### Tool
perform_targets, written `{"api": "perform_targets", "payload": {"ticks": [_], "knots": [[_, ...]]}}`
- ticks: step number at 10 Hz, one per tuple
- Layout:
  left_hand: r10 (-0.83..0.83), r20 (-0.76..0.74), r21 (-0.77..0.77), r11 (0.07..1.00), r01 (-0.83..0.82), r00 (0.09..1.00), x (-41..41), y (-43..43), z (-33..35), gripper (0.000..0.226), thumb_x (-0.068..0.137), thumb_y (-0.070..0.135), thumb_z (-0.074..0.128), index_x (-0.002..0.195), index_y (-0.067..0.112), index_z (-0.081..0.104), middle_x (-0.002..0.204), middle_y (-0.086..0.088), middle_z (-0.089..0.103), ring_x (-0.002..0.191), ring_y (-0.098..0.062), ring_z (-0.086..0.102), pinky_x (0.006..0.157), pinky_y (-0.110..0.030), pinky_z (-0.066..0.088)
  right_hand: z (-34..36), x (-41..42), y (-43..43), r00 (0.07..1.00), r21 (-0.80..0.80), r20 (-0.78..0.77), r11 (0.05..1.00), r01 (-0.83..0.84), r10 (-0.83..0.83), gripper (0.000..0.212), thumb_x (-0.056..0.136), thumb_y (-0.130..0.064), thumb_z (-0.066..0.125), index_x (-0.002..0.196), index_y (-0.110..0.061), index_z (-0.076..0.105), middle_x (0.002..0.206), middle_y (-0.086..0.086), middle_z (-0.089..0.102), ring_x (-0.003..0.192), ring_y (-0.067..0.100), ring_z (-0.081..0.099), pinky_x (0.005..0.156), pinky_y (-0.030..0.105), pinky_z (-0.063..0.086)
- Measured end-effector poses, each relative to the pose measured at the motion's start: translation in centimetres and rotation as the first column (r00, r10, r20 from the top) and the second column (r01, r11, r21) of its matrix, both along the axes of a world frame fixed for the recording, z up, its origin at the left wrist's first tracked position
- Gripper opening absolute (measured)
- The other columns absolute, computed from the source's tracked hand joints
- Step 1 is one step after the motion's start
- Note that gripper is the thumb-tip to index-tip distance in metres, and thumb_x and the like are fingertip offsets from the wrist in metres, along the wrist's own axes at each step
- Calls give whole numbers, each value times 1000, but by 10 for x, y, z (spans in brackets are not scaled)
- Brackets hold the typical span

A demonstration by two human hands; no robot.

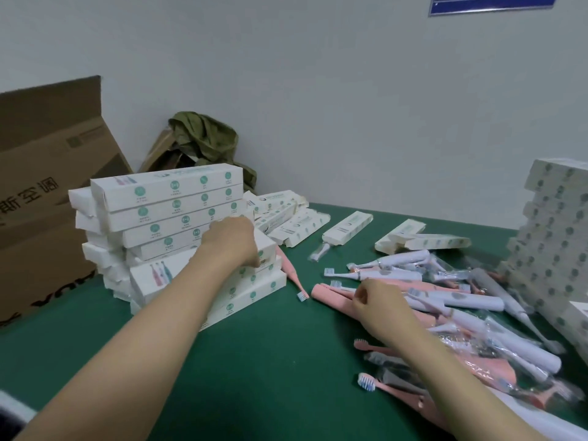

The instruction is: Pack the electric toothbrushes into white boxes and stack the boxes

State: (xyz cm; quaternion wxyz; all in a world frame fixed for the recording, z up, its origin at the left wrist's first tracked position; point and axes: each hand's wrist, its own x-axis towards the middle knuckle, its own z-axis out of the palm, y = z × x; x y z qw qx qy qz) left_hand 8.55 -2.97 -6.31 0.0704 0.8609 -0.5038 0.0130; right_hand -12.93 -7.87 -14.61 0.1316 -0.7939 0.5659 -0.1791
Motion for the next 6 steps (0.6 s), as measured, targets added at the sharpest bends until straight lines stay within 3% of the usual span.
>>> {"api": "perform_targets", "payload": {"ticks": [2,3,4,5,6], "knots": [[-22,30,-24,999,23,999,7,-7,-12,28,83,27,69,92,16,45,100,-6,50,96,-24,43,70,-31,38,-2,1,-1,999,-42,-18,998,-49,49,23,88,-11,42,90,0,62,88,14,65,83,27,59,69,34,44],[-95,145,-53,993,104,985,6,-9,-16,22,88,19,62,104,11,51,114,-10,47,110,-27,41,74,-30,34,-5,-1,-1,998,-46,-40,998,-50,48,21,87,-10,41,87,0,60,85,14,64,81,28,58,66,34,42],[-172,182,-55,981,185,968,10,-12,-23,16,91,16,57,104,7,53,122,-11,45,113,-27,40,78,-31,37,-7,-4,-3,998,-31,-55,999,-44,42,19,87,-10,42,84,-2,59,83,13,64,80,29,58,65,34,41],[-237,206,-38,968,250,949,20,-8,-27,42,91,29,58,125,7,46,133,-12,40,120,-28,36,93,-34,38,-9,-5,-5,998,-49,-21,997,-57,56,20,88,-11,44,87,-4,62,87,11,66,82,27,59,69,33,44],[-303,215,-212,914,347,928,6,-6,-29,62,90,34,58,143,14,32,140,-9,37,128,-27,30,99,-35,34,-5,-8,-5,993,-50,122,999,1,5,19,90,-14,47,93,-7,65,92,8,68,81,21,57,67,29,42]]}}
